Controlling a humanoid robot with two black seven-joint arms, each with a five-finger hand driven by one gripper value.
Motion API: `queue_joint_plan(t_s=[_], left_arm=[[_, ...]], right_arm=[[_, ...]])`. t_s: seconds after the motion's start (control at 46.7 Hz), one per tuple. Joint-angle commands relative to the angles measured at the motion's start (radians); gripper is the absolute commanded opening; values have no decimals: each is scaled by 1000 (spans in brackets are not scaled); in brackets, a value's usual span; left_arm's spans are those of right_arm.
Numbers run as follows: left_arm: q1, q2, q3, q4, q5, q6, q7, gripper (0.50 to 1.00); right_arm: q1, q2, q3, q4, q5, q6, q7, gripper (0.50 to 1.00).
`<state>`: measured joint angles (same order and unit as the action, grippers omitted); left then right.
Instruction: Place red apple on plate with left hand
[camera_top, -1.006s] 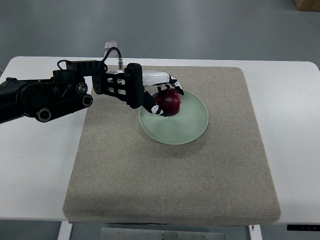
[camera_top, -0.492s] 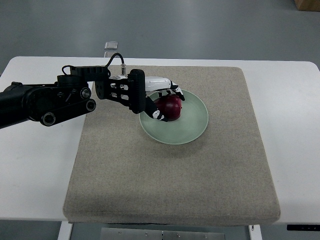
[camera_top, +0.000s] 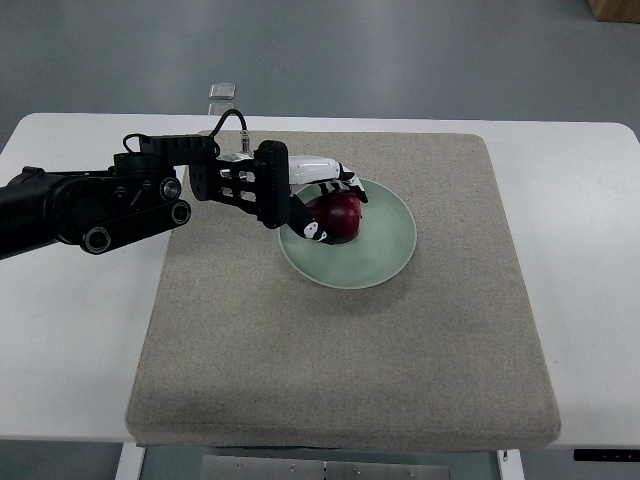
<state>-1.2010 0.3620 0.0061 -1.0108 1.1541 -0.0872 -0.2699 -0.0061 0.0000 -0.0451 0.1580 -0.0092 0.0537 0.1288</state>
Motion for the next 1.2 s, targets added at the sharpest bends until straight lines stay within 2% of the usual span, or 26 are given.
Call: queue_joint_plan(t_s=[0.0, 0.128, 0.193, 0.235, 0.471, 0.535, 0.556, 0.813, 0.899, 1.177], left_arm=[[0, 0, 2, 0, -1, 0, 0, 761], [12, -2, 2, 0, -1, -2, 0, 784], [15, -2, 2, 0, -1, 0, 0, 853], [17, -2, 2, 0, -1, 0, 0, 874], [17, -2, 0, 0, -4, 0, 1, 891], [18, -2, -1, 0, -7, 0, 0, 956], [18, -2, -1, 0, -8, 0, 1, 960], [20, 3, -9, 12, -21, 0, 1, 971], [20, 6, -11, 43, -22, 0, 1, 988], [20, 15, -40, 190, -25, 0, 1, 992]], right_arm=[[0, 0, -1, 0, 0, 0, 0, 964], [0, 0, 1, 0, 0, 0, 0, 964], [0, 0, 1, 0, 0, 0, 0, 964], [0, 0, -1, 0, 0, 0, 0, 964], [0, 0, 1, 0, 0, 0, 0, 964], [0, 0, -1, 0, 0, 0, 0, 964], [0, 0, 1, 0, 0, 0, 0, 964], [0, 0, 1, 0, 0, 0, 0, 964], [0, 0, 1, 0, 0, 0, 0, 964], [0, 0, -1, 0, 0, 0, 0, 964]])
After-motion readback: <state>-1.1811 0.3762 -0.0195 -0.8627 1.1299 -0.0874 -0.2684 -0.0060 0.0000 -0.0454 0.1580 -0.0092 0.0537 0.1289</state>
